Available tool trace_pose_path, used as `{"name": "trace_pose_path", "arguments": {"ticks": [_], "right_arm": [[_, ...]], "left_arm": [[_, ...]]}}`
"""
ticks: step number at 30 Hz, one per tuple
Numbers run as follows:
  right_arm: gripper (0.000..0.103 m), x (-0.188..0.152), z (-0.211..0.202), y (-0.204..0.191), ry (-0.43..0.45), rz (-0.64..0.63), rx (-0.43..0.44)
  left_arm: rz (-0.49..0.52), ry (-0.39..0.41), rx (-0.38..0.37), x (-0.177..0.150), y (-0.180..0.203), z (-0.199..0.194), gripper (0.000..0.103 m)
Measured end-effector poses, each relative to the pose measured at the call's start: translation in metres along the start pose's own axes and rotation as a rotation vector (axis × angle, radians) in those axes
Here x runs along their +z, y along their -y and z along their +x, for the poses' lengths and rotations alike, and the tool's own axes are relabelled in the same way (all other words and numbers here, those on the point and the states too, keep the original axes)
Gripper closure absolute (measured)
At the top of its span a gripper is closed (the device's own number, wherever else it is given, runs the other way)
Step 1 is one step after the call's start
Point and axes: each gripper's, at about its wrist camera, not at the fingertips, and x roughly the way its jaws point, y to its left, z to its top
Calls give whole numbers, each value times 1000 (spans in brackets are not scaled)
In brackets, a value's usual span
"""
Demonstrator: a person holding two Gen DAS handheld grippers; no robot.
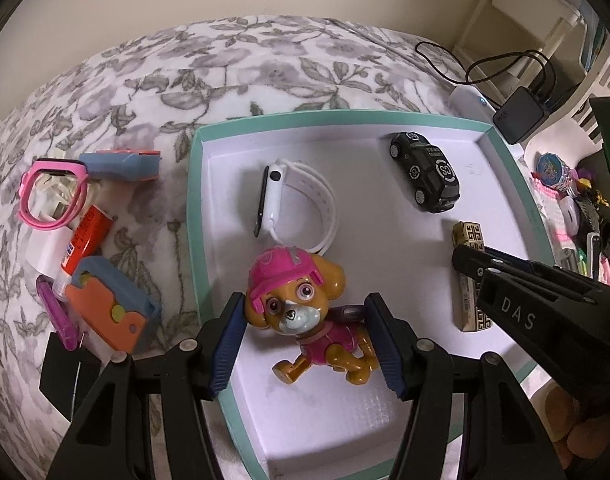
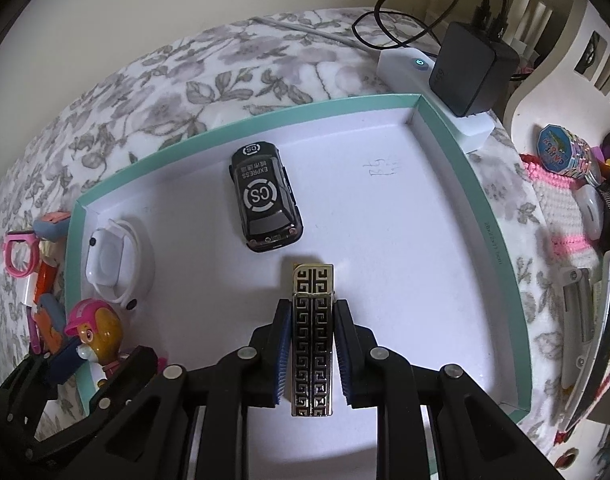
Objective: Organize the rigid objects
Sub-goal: 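Carry the puppy figure with the left tool while the right tool carries the gold bar to the tray, then open the left tool releasing the puppy while the right tool releases the gold bar in the tray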
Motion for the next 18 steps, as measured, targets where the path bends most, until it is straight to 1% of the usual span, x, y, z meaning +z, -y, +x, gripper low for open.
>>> {"name": "trace_pose_path", "arguments": {"ticks": [1, 3, 4, 5, 8, 11, 14, 18], "right_arm": [[79, 1, -2, 0, 2, -1, -2], [71, 2, -7, 0, 11, -1, -8], [64, 3, -11, 0, 19, -1, -8], [62, 3, -15, 0, 31, -1, -8], [62, 4, -28, 1, 66, 11, -3], [62, 5, -46, 4, 111, 39, 13], [62, 6, -59, 6, 141, 44, 13], [62, 5, -71, 4, 165, 33, 4]], "left_arm": [[-3, -2, -2, 1, 0, 0, 41], [-9, -2, -2, 1, -1, -3, 41], [-10, 1, -4, 1, -2, -5, 41], [-11, 5, -8, 2, -2, -7, 41], [-15, 17, -14, 3, -4, -14, 41], [-24, 44, -21, 6, -8, -25, 41], [-30, 78, -21, 8, -12, -38, 41], [-51, 102, -25, 12, -20, -47, 41]]}}
